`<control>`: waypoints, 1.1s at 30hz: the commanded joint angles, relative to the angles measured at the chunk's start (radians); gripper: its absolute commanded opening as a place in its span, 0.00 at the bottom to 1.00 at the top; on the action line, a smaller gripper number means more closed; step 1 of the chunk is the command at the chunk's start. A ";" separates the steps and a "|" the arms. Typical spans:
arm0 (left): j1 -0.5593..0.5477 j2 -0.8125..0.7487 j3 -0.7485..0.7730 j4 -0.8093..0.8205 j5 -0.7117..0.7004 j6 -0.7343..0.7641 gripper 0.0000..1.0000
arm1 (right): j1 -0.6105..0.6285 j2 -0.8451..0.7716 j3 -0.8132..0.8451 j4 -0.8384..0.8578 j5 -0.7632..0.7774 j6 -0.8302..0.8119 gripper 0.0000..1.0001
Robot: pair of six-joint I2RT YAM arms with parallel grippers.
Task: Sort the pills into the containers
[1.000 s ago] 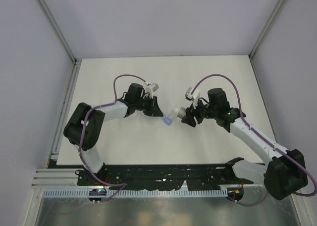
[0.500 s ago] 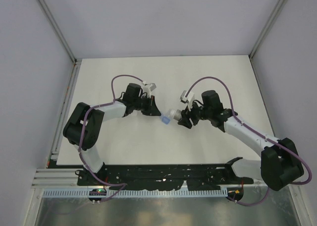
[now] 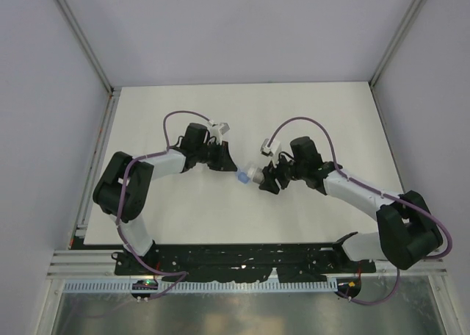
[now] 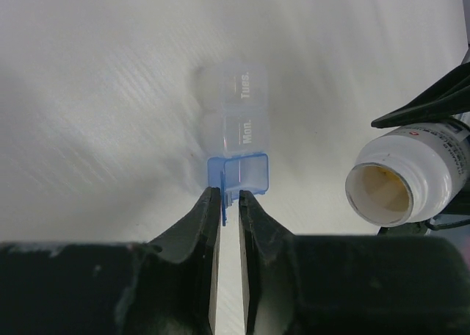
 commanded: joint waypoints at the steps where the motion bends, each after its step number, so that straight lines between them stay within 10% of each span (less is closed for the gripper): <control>1: 0.006 0.004 0.007 -0.001 -0.005 0.009 0.20 | 0.009 0.028 0.037 0.050 -0.004 0.041 0.06; 33: 0.021 -0.064 0.006 0.001 0.011 0.019 0.46 | 0.032 0.185 0.152 -0.042 0.041 0.096 0.06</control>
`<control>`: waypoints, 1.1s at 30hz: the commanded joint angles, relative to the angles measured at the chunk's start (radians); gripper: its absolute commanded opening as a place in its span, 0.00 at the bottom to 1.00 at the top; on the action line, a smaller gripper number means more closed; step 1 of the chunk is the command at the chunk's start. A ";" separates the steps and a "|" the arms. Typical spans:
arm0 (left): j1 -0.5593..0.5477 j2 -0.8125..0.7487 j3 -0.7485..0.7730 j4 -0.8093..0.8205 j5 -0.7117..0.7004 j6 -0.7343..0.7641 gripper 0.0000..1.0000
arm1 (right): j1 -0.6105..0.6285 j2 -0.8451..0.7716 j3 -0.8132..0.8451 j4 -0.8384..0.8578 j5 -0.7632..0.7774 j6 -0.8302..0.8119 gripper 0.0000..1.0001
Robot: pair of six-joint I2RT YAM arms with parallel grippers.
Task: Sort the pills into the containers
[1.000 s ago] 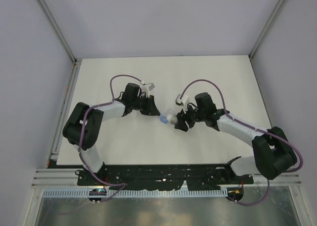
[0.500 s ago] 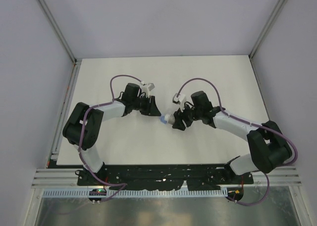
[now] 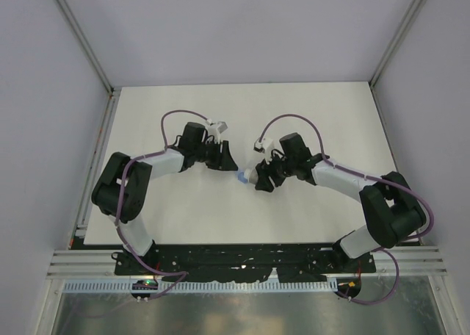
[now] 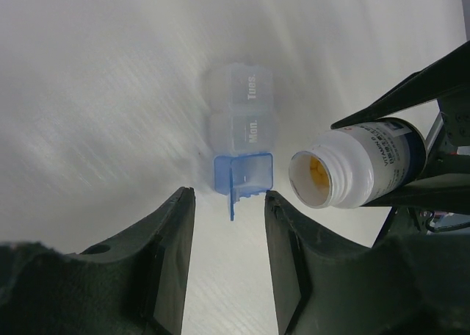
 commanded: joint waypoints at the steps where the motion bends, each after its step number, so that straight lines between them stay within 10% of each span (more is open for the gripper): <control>1: 0.006 -0.056 0.004 0.013 0.011 0.017 0.46 | 0.006 0.007 0.051 0.010 0.004 0.019 0.06; 33: 0.007 -0.059 0.000 0.033 0.040 0.001 0.45 | 0.039 0.093 0.146 -0.097 0.072 0.062 0.06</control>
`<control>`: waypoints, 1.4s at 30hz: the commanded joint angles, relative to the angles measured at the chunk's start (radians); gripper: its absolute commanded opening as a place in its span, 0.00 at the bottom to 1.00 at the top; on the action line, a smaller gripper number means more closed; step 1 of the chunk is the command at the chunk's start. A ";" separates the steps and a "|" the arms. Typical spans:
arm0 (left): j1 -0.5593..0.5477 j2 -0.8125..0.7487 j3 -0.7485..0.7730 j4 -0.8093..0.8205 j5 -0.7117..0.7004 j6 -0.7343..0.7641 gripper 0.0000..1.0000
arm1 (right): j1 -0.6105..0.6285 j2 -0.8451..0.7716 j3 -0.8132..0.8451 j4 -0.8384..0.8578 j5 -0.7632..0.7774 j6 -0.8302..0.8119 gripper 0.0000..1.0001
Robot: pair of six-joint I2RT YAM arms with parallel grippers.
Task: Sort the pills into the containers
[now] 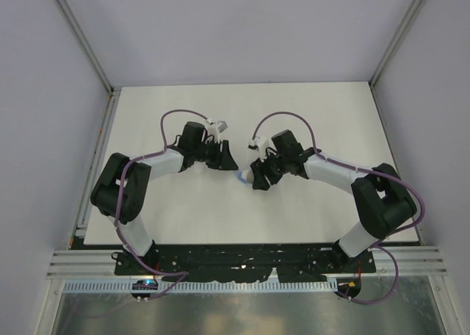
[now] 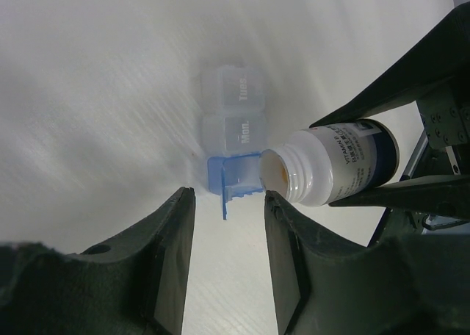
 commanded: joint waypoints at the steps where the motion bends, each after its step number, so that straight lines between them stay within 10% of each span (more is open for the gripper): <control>1: 0.005 -0.045 -0.002 0.030 0.030 0.001 0.45 | 0.007 0.010 0.053 -0.008 0.015 0.018 0.06; 42: 0.005 -0.051 -0.019 0.055 0.033 -0.024 0.45 | 0.047 0.071 0.200 -0.225 0.081 -0.016 0.06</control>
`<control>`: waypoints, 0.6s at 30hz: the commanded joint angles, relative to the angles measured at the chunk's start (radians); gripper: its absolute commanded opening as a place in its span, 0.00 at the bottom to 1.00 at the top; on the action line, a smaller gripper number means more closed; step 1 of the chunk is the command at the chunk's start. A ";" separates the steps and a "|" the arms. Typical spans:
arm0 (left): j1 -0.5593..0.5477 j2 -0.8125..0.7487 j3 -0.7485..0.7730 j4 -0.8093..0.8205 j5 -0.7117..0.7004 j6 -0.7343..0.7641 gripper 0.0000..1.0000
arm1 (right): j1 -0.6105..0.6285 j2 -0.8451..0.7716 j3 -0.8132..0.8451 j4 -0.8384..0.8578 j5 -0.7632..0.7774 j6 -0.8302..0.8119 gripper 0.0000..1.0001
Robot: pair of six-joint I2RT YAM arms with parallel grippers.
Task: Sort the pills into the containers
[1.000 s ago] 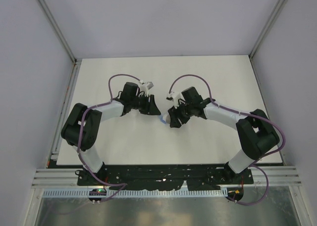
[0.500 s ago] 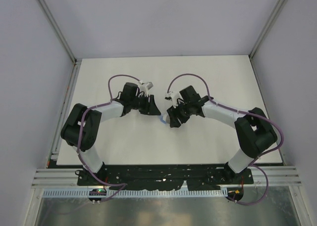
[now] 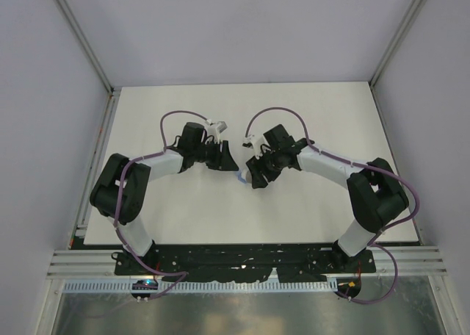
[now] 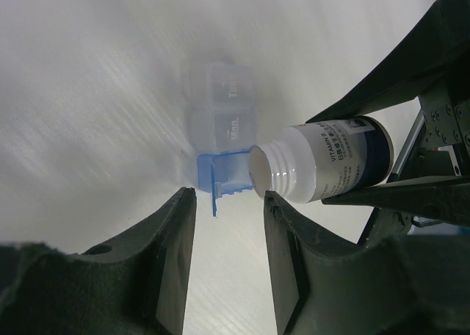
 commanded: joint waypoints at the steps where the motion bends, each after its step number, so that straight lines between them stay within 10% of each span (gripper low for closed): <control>1: 0.005 -0.043 -0.004 0.038 0.009 0.003 0.45 | 0.014 0.008 0.057 -0.030 0.010 -0.022 0.06; 18: 0.005 -0.045 -0.002 0.033 -0.002 0.003 0.50 | 0.028 0.025 0.112 -0.114 0.039 -0.045 0.06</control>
